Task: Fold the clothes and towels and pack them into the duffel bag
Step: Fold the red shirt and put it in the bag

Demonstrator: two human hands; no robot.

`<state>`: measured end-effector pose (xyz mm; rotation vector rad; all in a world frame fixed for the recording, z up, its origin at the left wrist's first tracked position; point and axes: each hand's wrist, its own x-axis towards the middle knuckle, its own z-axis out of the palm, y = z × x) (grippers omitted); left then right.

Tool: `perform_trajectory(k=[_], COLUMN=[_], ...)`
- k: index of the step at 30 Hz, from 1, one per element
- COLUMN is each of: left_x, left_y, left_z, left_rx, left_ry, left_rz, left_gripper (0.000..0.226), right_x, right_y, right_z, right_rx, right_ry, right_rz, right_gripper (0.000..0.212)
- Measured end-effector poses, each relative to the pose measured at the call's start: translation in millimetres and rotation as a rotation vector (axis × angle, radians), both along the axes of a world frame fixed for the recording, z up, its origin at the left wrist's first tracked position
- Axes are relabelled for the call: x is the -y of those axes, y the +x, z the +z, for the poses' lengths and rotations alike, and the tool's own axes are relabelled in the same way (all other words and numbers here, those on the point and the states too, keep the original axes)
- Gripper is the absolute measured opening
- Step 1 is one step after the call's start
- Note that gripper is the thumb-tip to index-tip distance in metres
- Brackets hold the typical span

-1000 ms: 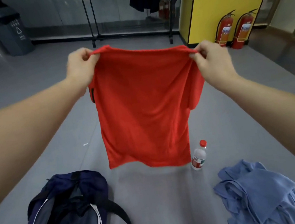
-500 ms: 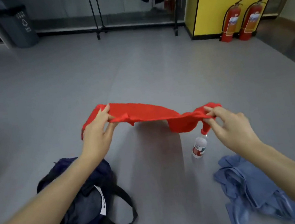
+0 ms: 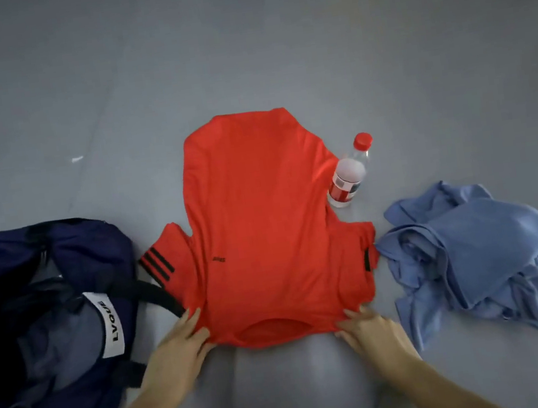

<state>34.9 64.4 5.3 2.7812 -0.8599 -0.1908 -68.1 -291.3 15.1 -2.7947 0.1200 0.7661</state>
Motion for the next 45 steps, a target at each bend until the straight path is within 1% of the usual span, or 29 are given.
perform_trajectory(k=[1, 2, 3, 4, 6, 8, 10, 11, 12, 14, 16, 18, 19, 20, 22, 24, 25, 27, 29, 31, 33, 35, 38, 42, 44, 45], left_x=[-2.4, -6.2, -9.6, -13.3, -21.7, -26.9, -25.6, -20.4, -13.2, 10.1, 49.1, 101.7, 132.4, 160.9, 217.8, 265.6, 283.9, 314.4, 334.7, 346.1, 353.2, 356.5, 362.7, 366.8, 372.4, 375.8], left_y=[-9.1, -18.7, -27.5, -35.9, -51.2, -61.7, -66.6, -65.9, -63.4, -55.1, -42.3, -27.3, -19.3, -11.5, 3.2, 16.5, 23.6, 38.6, 53.7, 68.5, 76.9, 78.8, 73.2, 63.6, 63.0, 65.2], left_z=[-8.1, -16.4, -23.0, -28.4, -37.1, -41.1, -39.8, -36.6, -31.7, -22.0, -11.6, -4.4, -2.3, -0.9, -4.1, -11.7, -15.4, -23.7, -30.6, -36.0, -41.0, -43.8, -45.3, -46.9, -45.4, -44.9], left_rx=[0.004, 0.000, -0.022, -0.031, -0.046, -0.092, -0.130, -0.152, -0.165, -0.174, -0.173, -0.162, -0.159, -0.154, -0.145, -0.142, -0.146, -0.179, -0.208, -0.219, -0.273, -0.343, -0.351, -0.321, -0.356, -0.373], left_ry=[0.019, 0.047, 0.085, 0.114, 0.176, 0.257, 0.337, 0.361, 0.365, 0.345, 0.314, 0.262, 0.218, 0.166, 0.098, 0.091, 0.105, 0.137, 0.155, 0.148, 0.068, -0.015, -0.018, -0.021, -0.025, -0.024], left_rz=[-0.006, -0.012, -0.020, -0.023, -0.031, -0.044, -0.019, 0.007, 0.035, 0.084, 0.106, 0.062, 0.023, -0.015, -0.143, -0.283, -0.322, -0.359, -0.349, -0.329, -0.292, -0.202, -0.137, -0.070, -0.012, 0.013], left_gripper=[0.079, 0.086, 0.088, 0.088, 0.084, 0.082, 0.081, 0.080, 0.077, 0.071, 0.065, 0.050, 0.043, 0.040, 0.049, 0.060, 0.063, 0.070, 0.074, 0.069, 0.056, 0.045, 0.041, 0.044, 0.039, 0.032], right_x=[-4.1, -8.9, -13.1, -17.3, -25.3, -29.0, -29.9, -25.9, -19.2, 2.4, 31.0, 57.0, 68.1, 74.2, 81.9, 83.7, 81.4, 78.5, 78.4, 80.3, 84.3, 88.2, 95.3, 96.4, 96.4, 96.9], right_y=[-10.1, -19.5, -28.4, -35.3, -46.3, -55.0, -57.6, -54.1, -46.8, -24.8, 0.9, 23.1, 30.8, 37.0, 43.6, 46.3, 46.9, 46.7, 45.5, 44.2, 37.9, 28.6, 7.4, -12.2, -10.6, -7.7], right_z=[-6.2, -11.3, -14.7, -13.8, -16.4, -20.6, -16.5, -15.4, -14.2, -14.5, -17.1, -21.3, -24.8, -28.7, -34.5, -38.9, -39.9, -44.5, -51.0, -52.5, -50.4, -48.0, -48.1, -55.1, -56.6, -56.6], right_rx=[-0.020, -0.005, 0.025, 0.030, 0.102, 0.190, 0.230, 0.230, 0.242, 0.290, 0.351, 0.355, 0.335, 0.314, 0.287, 0.278, 0.276, 0.279, 0.294, 0.321, 0.365, 0.414, 0.468, 0.458, 0.464, 0.465], right_ry=[0.003, -0.018, -0.033, -0.048, -0.030, -0.039, -0.036, -0.008, 0.040, 0.118, 0.123, 0.141, 0.156, 0.165, 0.141, 0.115, 0.104, 0.078, 0.049, 0.080, 0.127, 0.169, 0.258, 0.319, 0.346, 0.344], right_rz=[0.011, 0.038, 0.055, 0.056, 0.026, 0.030, 0.056, 0.025, -0.062, -0.322, -0.580, -0.779, -0.857, -0.906, -0.939, -0.911, -0.898, -0.879, -0.838, -0.869, -0.946, -1.060, -1.226, -1.282, -1.294, -1.299], right_gripper=[0.033, 0.030, 0.026, 0.027, 0.036, 0.033, 0.020, 0.020, 0.025, 0.025, 0.023, 0.027, 0.031, 0.035, 0.045, 0.055, 0.058, 0.055, 0.042, 0.033, 0.034, 0.033, 0.028, 0.014, 0.009, 0.013])
